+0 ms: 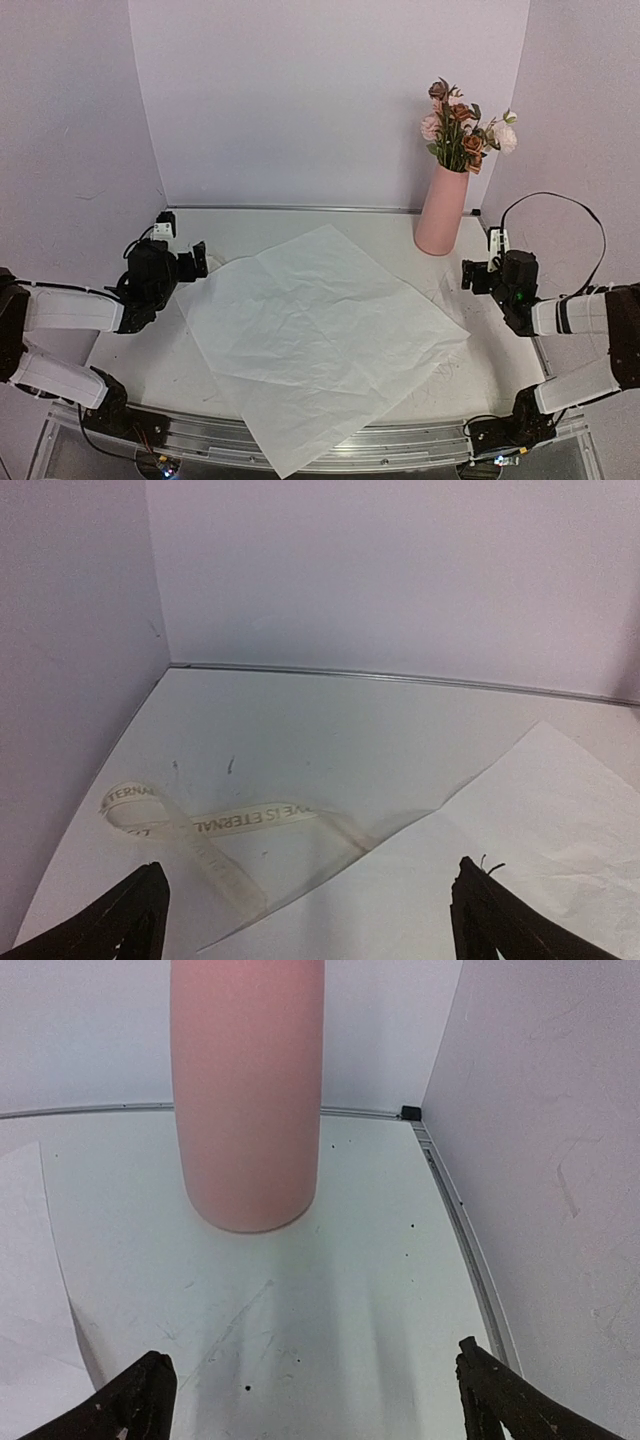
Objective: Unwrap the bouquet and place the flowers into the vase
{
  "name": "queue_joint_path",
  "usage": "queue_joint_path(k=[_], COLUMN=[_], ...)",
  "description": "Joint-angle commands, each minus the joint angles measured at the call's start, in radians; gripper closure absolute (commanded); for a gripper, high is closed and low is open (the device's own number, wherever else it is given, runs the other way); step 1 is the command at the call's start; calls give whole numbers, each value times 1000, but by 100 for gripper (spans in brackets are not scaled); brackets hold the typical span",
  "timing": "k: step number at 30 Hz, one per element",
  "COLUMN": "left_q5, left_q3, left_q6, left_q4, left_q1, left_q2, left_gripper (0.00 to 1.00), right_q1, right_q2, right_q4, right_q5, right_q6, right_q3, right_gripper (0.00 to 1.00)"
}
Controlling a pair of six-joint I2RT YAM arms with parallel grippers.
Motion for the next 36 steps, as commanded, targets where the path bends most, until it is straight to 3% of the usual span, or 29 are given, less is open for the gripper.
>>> queue_joint_path(k=[1, 4, 8, 12, 18, 22, 24, 26, 30, 36], left_q5=[-22, -51, 17, 87, 182, 288, 333, 331, 236, 229], left_q3=[-41, -40, -39, -38, -126, -156, -180, -167, -137, -140], left_q6=[39, 110, 153, 189, 174, 160, 147, 153, 96, 95], left_q4=[195, 254, 324, 345, 370, 463, 584, 652, 606, 601], left_q1=[86, 103, 145, 199, 305, 342, 359, 363, 365, 364], left_q2=[81, 123, 185, 192, 194, 230, 314, 394, 404, 401], left_gripper=[0, 0, 1, 0, 0, 1, 1, 1, 0, 0], right_q1=[-39, -57, -59, -66, -70, -69, -70, -70, -70, -70], right_q2=[42, 88, 152, 233, 231, 230, 230, 230, 230, 230], right_q4=[252, 263, 301, 506, 489, 459, 459, 457, 457, 455], right_q5=[-31, -80, -93, -49, -82, -63, -63, -62, -63, -63], right_q6=[-30, -28, -31, -8, -12, -2, -2, -3, -4, -3], right_q3=[-30, -17, -16, -79, -74, -61, -61, -61, -60, -59], right_gripper=[2, 2, 2, 2, 2, 2, 2, 2, 2, 2])
